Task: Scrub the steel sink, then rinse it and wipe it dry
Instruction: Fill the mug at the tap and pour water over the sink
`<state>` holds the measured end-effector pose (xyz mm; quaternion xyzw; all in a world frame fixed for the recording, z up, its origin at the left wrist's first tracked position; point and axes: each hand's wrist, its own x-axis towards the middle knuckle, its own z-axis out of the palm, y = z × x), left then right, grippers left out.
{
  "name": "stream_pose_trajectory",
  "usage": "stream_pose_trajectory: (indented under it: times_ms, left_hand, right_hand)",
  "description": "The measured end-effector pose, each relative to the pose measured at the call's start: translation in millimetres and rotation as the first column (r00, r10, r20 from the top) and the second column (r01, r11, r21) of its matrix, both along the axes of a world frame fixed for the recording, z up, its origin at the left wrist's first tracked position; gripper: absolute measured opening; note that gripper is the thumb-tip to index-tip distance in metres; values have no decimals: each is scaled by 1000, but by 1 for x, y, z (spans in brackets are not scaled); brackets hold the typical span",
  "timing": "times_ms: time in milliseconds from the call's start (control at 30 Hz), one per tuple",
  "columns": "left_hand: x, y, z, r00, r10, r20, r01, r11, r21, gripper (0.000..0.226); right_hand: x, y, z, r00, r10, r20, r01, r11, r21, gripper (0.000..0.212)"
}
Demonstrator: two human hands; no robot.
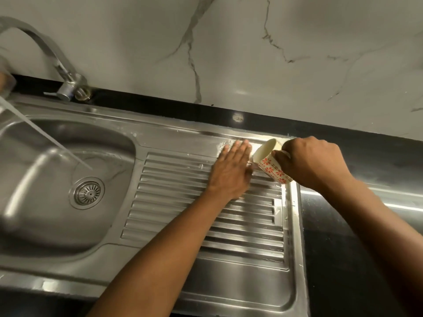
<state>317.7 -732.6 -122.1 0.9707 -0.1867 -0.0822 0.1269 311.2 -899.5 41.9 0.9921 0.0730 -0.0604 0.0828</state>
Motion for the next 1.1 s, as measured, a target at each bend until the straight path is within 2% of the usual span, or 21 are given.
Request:
stream_pose_trajectory:
  times_ms: [133,233,367,433,500,567,700,800,833,900,1000,1100]
  left_hand:
    - [-4,63,-1,981,194,10,-194,981,-7,68]
    - [-7,113,-1,945,325,29,-326,944,46,67]
    - [-6,162,1,886,464,-8,-459,879,130,73]
    - [-7,165,5,872,490,14,-484,856,182,75]
    - [-10,149,8,888,460,25,-457,872,175,74]
    - [-14,116,11,926,378,17,-377,920,105,71]
    - [-23,21,12,996,94,-4,-94,995,-38,70]
    - [-28,-42,18,994,-77,-71,62,978,-198,83]
    - [-29,-56,17,988,-133,-80,114,971,-212,85]
    - [-30,-72,13,976,-205,-75,193,970,-145,83]
    - [-28,-67,5,987,-148,-56,145,988,-43,72]
    - [-26,-22,2,999,14,-30,-15,999,-37,64]
  right_hand:
    - [6,24,-5,997,75,33,-76,996,38,51]
    - [7,36,-8,997,80,19,-82,987,140,49]
    - [3,36,-4,995,36,-93,0,936,353,42]
    - [-4,28,0,984,-3,-180,89,877,471,42]
    - [-13,15,7,970,-34,-241,171,801,574,42]
    - [-25,1,15,960,-60,-273,220,765,605,43]
    - [-51,-24,28,954,-138,-267,265,804,533,46]
    - [-69,-38,35,947,-186,-262,298,813,500,46]
    - [-74,-42,35,944,-200,-263,308,818,485,45]
    - [-82,-46,34,939,-232,-255,329,822,464,45]
    - [-89,-50,31,933,-256,-253,347,822,451,48]
    - [-92,-45,28,930,-260,-259,358,803,476,48]
